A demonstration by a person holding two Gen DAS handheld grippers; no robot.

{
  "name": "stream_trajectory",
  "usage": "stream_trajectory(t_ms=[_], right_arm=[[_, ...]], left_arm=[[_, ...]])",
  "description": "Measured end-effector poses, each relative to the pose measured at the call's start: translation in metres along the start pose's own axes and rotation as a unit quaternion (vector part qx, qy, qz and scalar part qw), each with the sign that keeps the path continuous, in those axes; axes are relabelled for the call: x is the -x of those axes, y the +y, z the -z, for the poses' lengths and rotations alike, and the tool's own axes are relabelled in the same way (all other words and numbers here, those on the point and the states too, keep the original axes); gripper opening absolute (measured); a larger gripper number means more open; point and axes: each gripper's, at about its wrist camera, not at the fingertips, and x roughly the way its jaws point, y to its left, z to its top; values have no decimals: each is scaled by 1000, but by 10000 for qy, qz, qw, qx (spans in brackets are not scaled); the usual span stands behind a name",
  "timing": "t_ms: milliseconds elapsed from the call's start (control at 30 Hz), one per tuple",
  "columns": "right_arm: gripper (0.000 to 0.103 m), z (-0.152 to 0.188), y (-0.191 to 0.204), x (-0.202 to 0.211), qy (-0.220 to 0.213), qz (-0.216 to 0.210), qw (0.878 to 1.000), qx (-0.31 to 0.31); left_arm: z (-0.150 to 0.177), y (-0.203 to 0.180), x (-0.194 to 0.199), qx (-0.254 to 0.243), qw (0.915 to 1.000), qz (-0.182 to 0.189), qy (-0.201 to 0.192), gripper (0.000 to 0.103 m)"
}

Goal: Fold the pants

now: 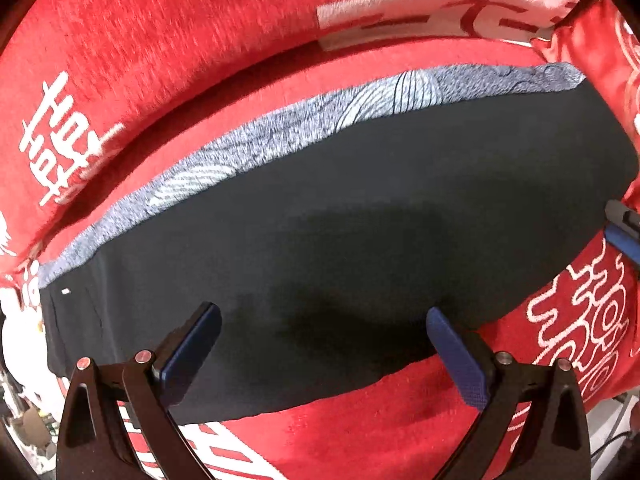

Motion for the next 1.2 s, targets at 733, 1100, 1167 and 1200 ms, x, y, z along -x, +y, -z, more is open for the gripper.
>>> stream_trajectory(t_ms=[733,1100,1167,1200], right_arm=[[46,-2,-14,-4,-497,-772,9957,-132],[47,-17,-2,-23,-743,-824,9938,12],[36,-21,1,-24,-638,-722,9953,-85],[21,-22,3,-22,-621,-583,9963,-112]], left_arm=[[4,9,-14,118,9999,56,81,103],[5,4,-19,4,10000,18,13,103],[5,3,-15,-30,10000,22,-24,103],[4,5,-10,4,9999,67,-97,99]])
